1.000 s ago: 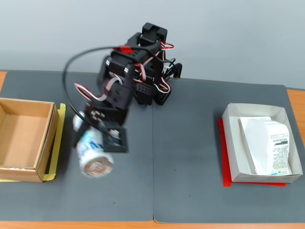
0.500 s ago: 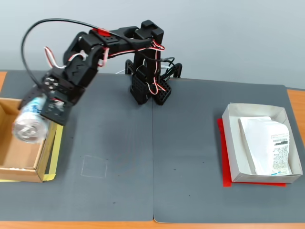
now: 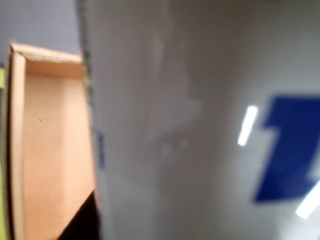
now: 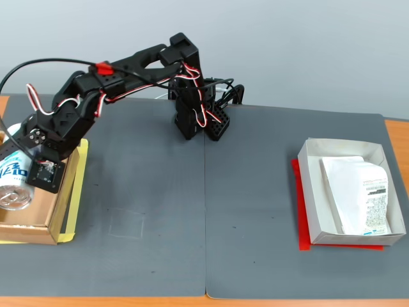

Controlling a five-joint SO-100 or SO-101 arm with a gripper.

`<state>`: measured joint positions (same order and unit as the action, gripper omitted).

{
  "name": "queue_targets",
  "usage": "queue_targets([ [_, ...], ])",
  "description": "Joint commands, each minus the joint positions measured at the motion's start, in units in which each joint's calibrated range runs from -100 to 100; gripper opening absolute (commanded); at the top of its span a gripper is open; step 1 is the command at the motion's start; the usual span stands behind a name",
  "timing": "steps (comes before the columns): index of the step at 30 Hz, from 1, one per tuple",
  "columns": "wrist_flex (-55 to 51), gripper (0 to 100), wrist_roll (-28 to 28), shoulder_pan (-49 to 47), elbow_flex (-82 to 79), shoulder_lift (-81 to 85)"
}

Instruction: Pick the can and put it in the brown box

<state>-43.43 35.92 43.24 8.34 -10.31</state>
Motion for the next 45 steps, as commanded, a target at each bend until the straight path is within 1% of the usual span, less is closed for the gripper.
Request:
queue_targets([
  [1, 3.01, 16, 1.13, 1.6, 3.33, -1.0],
  [8, 7.87, 17, 1.91, 4.04, 3.33, -3.71],
  [11, 8.47, 22, 2.48, 4.45, 3.24, -4.89],
  [15, 8.13, 33, 2.01, 4.45, 3.24, -5.32],
  [17, 7.78, 36, 1.96, 4.2, 3.24, -5.32],
  [27, 7.43, 36, -0.9, 3.07, 2.34, -2.69],
  [29, 4.57, 36, -2.62, 2.5, 1.34, 0.11],
  [35, -12.78, 36, -9.29, -0.83, -0.92, 11.54],
  [37, -16.51, 36, -12.0, -1.89, -1.55, 15.18],
  [42, -21.62, 36, -17.89, -4.89, -4.09, 24.16],
  [45, -22.49, 36, -20.08, -6.93, -7.44, 29.92],
])
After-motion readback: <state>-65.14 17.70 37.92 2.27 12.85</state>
